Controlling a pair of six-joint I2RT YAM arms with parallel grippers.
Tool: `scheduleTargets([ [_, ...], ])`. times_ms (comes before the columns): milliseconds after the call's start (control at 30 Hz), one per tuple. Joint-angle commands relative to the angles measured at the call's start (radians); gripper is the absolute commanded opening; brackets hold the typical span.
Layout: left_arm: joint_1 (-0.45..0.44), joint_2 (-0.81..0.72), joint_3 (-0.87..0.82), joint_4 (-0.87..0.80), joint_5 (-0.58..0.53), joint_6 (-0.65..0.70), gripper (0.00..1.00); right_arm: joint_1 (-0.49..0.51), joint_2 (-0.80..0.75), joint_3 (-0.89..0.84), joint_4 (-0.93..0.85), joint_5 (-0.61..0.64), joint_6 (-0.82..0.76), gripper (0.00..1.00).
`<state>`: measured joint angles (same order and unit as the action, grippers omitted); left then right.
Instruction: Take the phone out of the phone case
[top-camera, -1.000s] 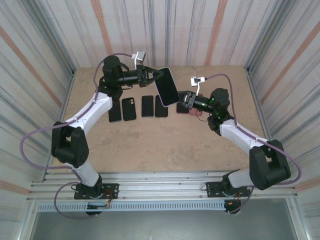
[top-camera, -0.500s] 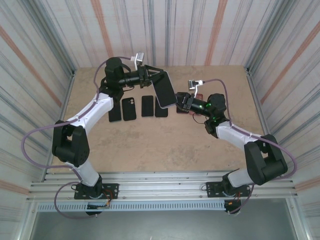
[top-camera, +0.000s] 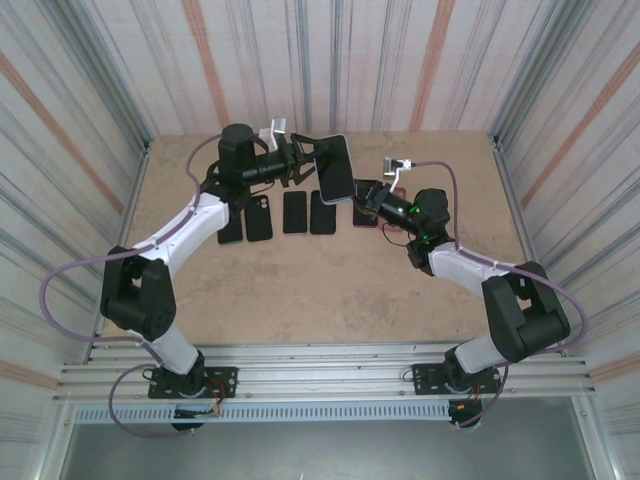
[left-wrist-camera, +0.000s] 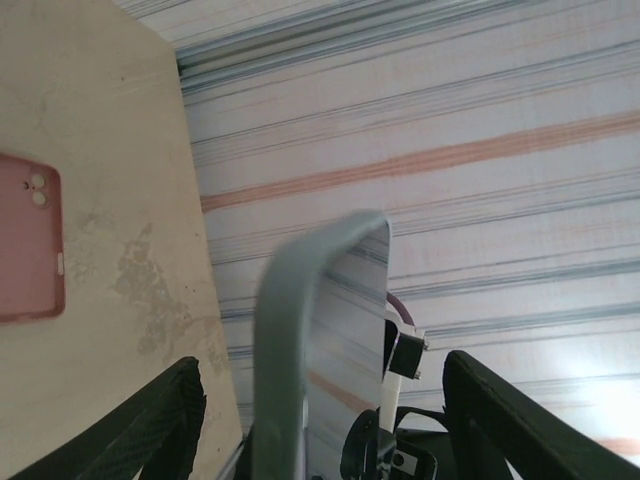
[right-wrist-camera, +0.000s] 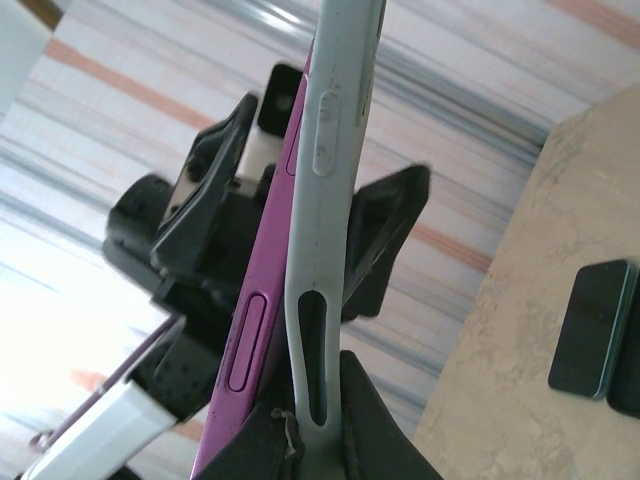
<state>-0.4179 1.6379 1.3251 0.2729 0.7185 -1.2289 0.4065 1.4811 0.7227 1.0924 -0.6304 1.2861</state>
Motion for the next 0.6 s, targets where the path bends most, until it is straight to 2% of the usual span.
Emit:
scheduleTargets([
  [0, -0.025, -0.111, -0.053, -0.039, -0.119, -0.042, 0.66, 0.003, 0.009, 0.015, 0.098, 0.114, 0.030, 0.05],
  [67, -0.041, -0.145, -0.094, -0.047, -0.166, -0.061, 0.67, 0.005, 0.013, 0.011, 0.100, 0.172, 0.031, 0.05],
  [300, -0.136, -0.228, -0.216, -0.015, -0.306, -0.178, 0.66, 0.017, 0.054, 0.046, 0.101, 0.258, 0.033, 0.05],
  [567, -0.273, -0.225, -0.265, 0.087, -0.495, -0.315, 0.62, 0.044, 0.062, 0.055, 0.080, 0.333, 0.011, 0.05],
])
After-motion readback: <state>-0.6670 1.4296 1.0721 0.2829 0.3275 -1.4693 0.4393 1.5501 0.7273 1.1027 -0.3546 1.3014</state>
